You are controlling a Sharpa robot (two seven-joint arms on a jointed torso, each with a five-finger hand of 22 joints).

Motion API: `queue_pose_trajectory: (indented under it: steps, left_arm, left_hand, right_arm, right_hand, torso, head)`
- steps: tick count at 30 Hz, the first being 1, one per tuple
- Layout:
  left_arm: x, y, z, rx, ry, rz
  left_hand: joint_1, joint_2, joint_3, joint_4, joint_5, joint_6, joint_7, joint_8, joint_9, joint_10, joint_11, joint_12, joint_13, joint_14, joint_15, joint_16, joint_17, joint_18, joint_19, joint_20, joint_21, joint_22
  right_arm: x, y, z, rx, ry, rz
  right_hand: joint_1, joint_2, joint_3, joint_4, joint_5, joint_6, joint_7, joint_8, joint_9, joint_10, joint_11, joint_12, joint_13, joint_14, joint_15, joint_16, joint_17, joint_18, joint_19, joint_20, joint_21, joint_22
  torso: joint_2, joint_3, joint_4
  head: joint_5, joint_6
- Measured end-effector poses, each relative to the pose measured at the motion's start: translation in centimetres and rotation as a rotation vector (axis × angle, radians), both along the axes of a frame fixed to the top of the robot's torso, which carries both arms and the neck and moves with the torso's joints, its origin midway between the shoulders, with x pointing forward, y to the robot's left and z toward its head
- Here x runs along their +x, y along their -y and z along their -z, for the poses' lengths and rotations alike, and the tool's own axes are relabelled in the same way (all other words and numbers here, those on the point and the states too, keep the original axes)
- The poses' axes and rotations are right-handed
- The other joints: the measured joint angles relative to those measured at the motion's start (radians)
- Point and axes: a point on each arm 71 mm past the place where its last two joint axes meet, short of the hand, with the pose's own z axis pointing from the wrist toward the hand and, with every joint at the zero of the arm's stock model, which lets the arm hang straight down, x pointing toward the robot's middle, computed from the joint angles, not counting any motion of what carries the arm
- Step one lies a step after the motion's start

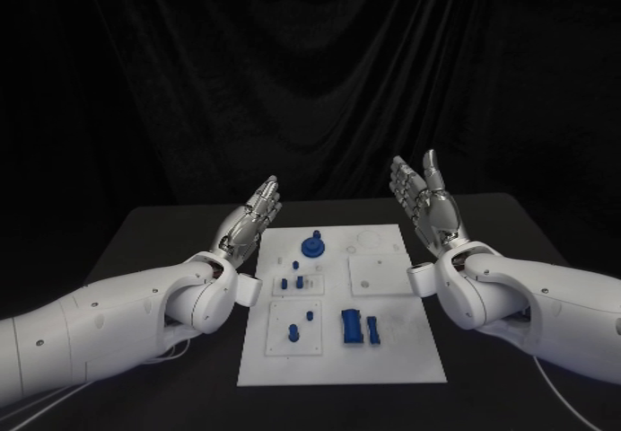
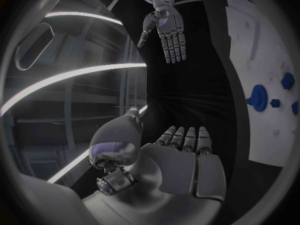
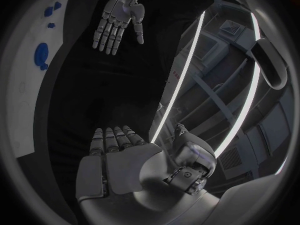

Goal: Assemble the parts on the task board

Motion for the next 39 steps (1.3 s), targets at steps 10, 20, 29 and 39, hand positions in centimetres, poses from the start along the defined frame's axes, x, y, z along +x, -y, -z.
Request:
queue_pose_trajectory:
  steps: [10, 20, 29, 39]
  left_arm:
    - [0.1, 1.0, -1.3, 0.002, -0.061, -0.213]
    - [0.1, 0.7, -1.1, 0.024, -0.112, -0.309]
    - [0.1, 0.5, -1.0, 0.029, -0.127, -0.331]
    - [0.1, 0.5, -1.0, 0.031, -0.133, -0.339]
  left_hand:
    - [-0.214, -0.072, 0.074, -0.062, -0.06, -0.002, 0.037, 0.0, 0.0, 0.0, 0.0, 0.0, 0.0, 0.0, 0.0, 0.0, -0.001, -0.062, -0.004, -0.004, 0.0, 0.0]
    - [-0.351, -0.111, 0.113, -0.116, -0.133, -0.002, 0.044, 0.0, 0.0, -0.003, 0.003, 0.0, 0.001, 0.0, 0.0, 0.0, -0.001, -0.07, -0.004, -0.003, 0.0, 0.0]
    - [-0.432, -0.118, 0.121, -0.127, -0.162, -0.002, 0.044, 0.0, 0.0, -0.004, 0.003, 0.0, 0.0, 0.0, 0.0, 0.0, -0.001, -0.07, -0.004, -0.003, 0.0, 0.0]
    - [-0.617, -0.119, 0.124, -0.129, -0.173, -0.002, 0.044, 0.0, 0.0, -0.004, 0.003, 0.0, 0.0, 0.0, 0.0, 0.0, 0.0, -0.085, -0.004, -0.003, 0.0, 0.0]
  right_arm:
    - [0.6, -0.4, 1.1, 0.079, -0.148, 0.177]
    - [0.7, 0.0, 1.5, 0.085, -0.191, 0.225]
    - [0.7, 0.0, 1.5, 0.086, -0.203, 0.237]
    - [0.7, 0.1, 1.6, 0.087, -0.207, 0.242]
  right_hand:
    - [0.0, 0.0, 0.0, 0.0, 0.0, 0.0, 0.0, 0.0, 0.0, 0.0, 0.0, 0.0, 0.0, 0.0, 0.0, 0.0, 0.0, 0.0, 0.0, 0.0, 0.0, 0.0]
    - [0.0, 0.0, 0.0, 0.0, 0.0, 0.0, 0.0, 0.0, 0.0, 0.0, 0.0, 0.0, 0.0, 0.0, 0.0, 0.0, 0.0, 0.0, 0.0, 0.0, 0.0, 0.0]
    - [0.0, 0.0, 0.0, 0.0, 0.0, 0.0, 0.0, 0.0, 0.001, 0.0, 0.0, 0.0, 0.0, 0.0, 0.0, 0.0, 0.0, 0.0, 0.0, 0.0, 0.0, 0.0]
    - [0.0, 0.0, 0.0, 0.0, 0.0, 0.0, 0.0, 0.0, 0.001, 0.0, 0.0, 0.0, 0.0, 0.0, 0.0, 0.0, 0.0, 0.0, 0.0, 0.0, 0.0, 0.0]
  torso:
    - [-0.043, -0.0134, 0.0041]
    - [-0.052, -0.0162, 0.0051]
    - [-0.053, -0.0166, 0.0051]
    - [-0.053, -0.0166, 0.0051]
  head:
    - [-0.019, 0.093]
    - [-0.021, 0.103]
    - [-0.021, 0.103]
    - [-0.021, 0.103]
